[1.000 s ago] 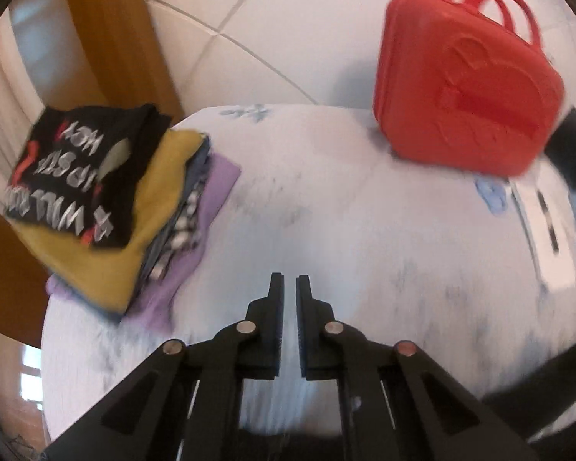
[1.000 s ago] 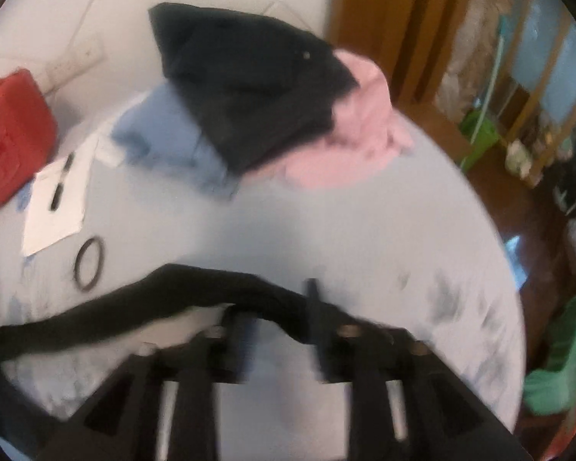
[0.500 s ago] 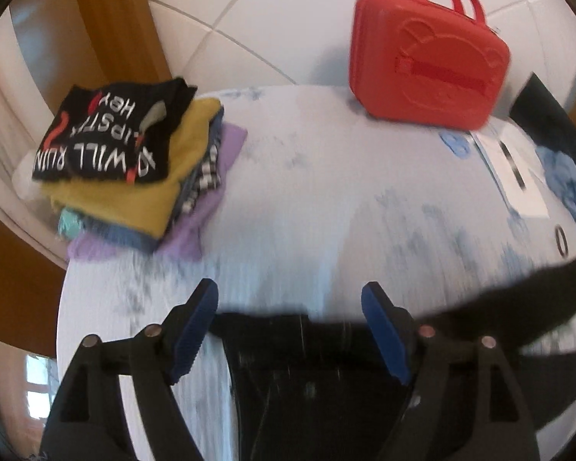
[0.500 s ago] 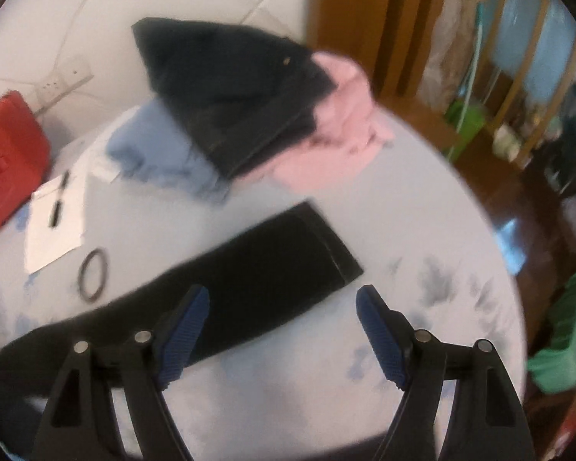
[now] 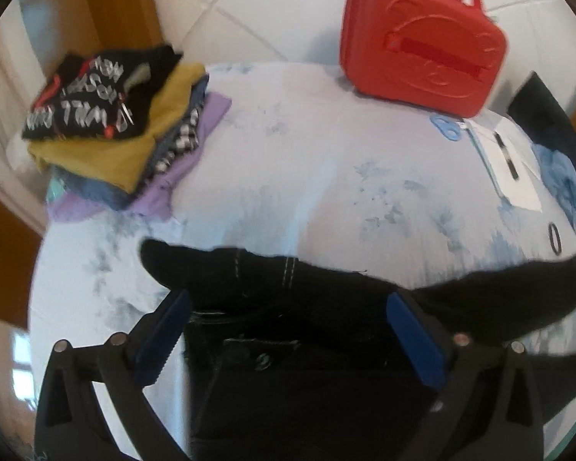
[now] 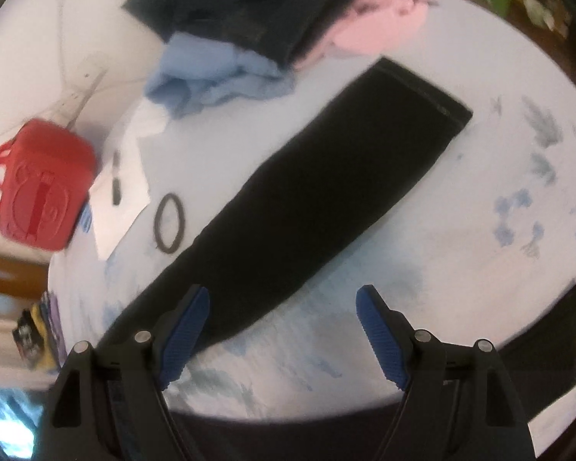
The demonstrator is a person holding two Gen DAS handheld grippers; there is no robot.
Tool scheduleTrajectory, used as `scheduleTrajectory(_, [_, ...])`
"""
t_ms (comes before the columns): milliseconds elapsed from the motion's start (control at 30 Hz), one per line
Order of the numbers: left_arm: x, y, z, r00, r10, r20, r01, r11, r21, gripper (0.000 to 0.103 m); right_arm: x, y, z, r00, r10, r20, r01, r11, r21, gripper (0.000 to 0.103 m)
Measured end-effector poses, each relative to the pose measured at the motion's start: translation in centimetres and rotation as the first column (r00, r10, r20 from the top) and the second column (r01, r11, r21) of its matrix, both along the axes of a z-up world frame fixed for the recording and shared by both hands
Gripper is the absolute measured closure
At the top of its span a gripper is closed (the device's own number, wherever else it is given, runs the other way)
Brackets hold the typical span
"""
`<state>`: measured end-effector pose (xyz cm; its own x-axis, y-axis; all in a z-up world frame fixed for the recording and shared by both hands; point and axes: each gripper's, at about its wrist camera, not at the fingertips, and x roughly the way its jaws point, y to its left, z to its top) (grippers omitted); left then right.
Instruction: Fold clothes
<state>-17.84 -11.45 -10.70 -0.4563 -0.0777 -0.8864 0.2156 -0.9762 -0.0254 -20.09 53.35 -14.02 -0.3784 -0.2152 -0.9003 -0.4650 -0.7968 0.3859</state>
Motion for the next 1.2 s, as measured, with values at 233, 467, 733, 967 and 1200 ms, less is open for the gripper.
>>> scheduleTrajectory(233, [-3.9,0.3,-2.1,0.998,-0.007,0.065,0.001,0.995,0.095,0.088,-3.2,-1.6,-2.7,0.999,0.011,0.038,-0.009,0.999,-0.043,0.093])
scheduleTrajectory(467, [-10.6,-2.4,0.5,0.997,0.076,-0.033,-0.075,0.996,0.044,0.096,-8.1,-0.5,3.9,0.979,-0.038,-0.202,0.012,0.991,-0.132,0.093])
scheduleTrajectory(733, [-10.5,-3.5,2.4,0.998,0.033,-0.05,-0.032,0.999,0.011,0.025,-13.0,-2.0,7.3,0.979,0.008,-0.203,0.007,0.997,0.075,0.036])
scheduleTrajectory(967, [2.6,-6.4,-1.0,0.993,0.095,0.064,-0.095,0.995,-0.014,0.025,-3.6,1.4,6.6,0.989,-0.02,-0.147,0.049,0.98,0.195,0.036])
scheduleTrajectory(1200, [12.8,-7.6,-4.6,0.982,0.153,0.114,-0.161,0.985,0.061,0.025,10.8,7.3,1.8,0.979,-0.2,-0.023,0.201,0.966,0.165,0.036])
